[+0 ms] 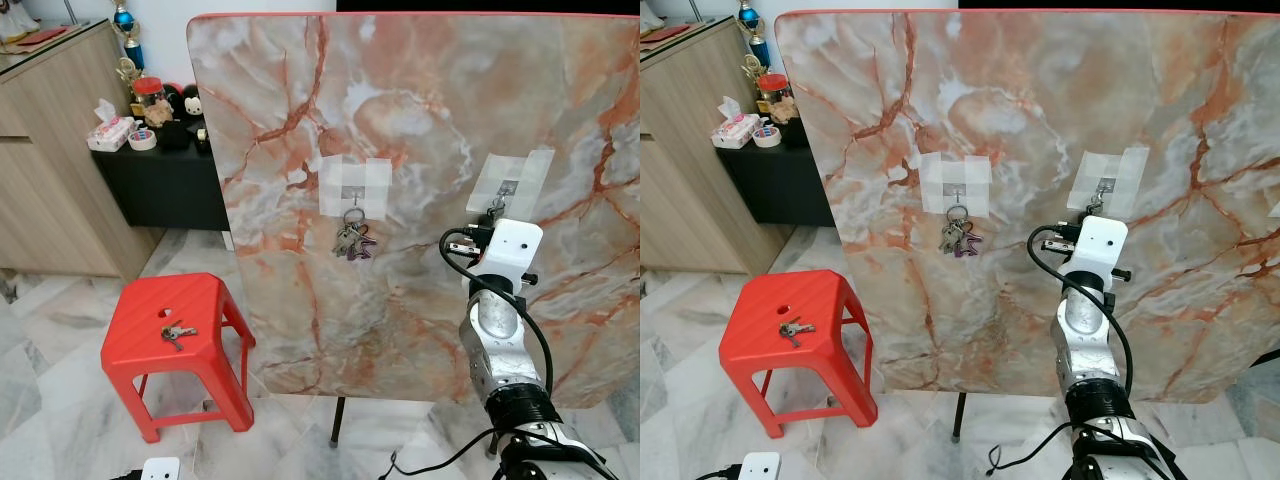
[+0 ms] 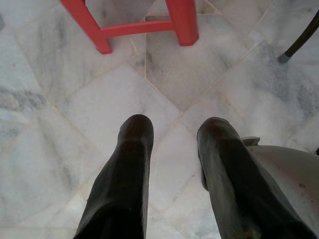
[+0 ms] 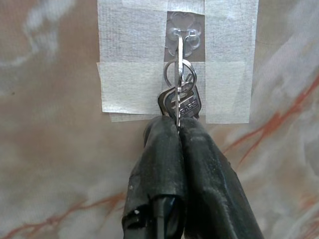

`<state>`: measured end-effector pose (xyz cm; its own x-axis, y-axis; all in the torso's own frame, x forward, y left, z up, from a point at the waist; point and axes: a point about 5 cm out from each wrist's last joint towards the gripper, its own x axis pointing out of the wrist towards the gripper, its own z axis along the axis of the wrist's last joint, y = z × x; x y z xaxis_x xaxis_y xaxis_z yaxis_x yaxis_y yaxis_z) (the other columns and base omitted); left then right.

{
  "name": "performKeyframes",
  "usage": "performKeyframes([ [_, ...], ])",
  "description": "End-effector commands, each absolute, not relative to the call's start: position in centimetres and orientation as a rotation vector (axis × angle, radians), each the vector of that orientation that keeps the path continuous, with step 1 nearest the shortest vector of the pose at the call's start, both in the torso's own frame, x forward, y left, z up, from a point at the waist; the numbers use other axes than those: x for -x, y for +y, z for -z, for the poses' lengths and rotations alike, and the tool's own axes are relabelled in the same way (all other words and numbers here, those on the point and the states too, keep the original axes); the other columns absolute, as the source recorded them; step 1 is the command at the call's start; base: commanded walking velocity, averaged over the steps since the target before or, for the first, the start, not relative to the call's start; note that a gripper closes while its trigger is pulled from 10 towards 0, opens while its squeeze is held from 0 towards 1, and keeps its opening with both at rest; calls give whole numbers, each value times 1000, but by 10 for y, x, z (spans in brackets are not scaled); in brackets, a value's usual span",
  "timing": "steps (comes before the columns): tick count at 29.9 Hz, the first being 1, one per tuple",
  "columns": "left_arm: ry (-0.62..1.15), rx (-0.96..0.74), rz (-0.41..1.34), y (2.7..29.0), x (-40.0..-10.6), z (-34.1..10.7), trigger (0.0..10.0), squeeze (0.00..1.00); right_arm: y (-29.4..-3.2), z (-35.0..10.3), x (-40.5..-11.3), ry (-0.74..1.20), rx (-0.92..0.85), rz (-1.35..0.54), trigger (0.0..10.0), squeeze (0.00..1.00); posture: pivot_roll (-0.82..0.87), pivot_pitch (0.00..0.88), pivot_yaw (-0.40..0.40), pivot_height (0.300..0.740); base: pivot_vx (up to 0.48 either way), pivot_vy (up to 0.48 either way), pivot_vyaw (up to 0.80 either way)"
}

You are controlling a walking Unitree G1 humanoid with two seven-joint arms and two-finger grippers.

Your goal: Hang keys on a hook

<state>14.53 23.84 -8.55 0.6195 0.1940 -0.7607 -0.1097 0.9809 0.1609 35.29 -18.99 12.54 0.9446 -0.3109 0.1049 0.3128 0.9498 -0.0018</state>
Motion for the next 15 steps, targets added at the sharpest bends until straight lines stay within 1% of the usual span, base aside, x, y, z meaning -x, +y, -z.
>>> performKeyframes([
  [1, 912, -119, -162, 240, -143, 87, 10000, 0, -190, -130, -357, -102, 26, 317, 10000, 0, 61, 0, 9, 740, 0, 0, 0],
  [8, 913, -120, -162, 241, -143, 87, 10000, 0, -190, -127, -357, -81, 28, 316, 10000, 0, 63, 0, 10, 740, 0, 0, 0],
  [15, 915, -121, -163, 242, -142, 87, 10000, 0, -188, -124, -349, -107, 16, 335, 10000, 0, 59, 0, 10, 740, 0, 0, 0],
])
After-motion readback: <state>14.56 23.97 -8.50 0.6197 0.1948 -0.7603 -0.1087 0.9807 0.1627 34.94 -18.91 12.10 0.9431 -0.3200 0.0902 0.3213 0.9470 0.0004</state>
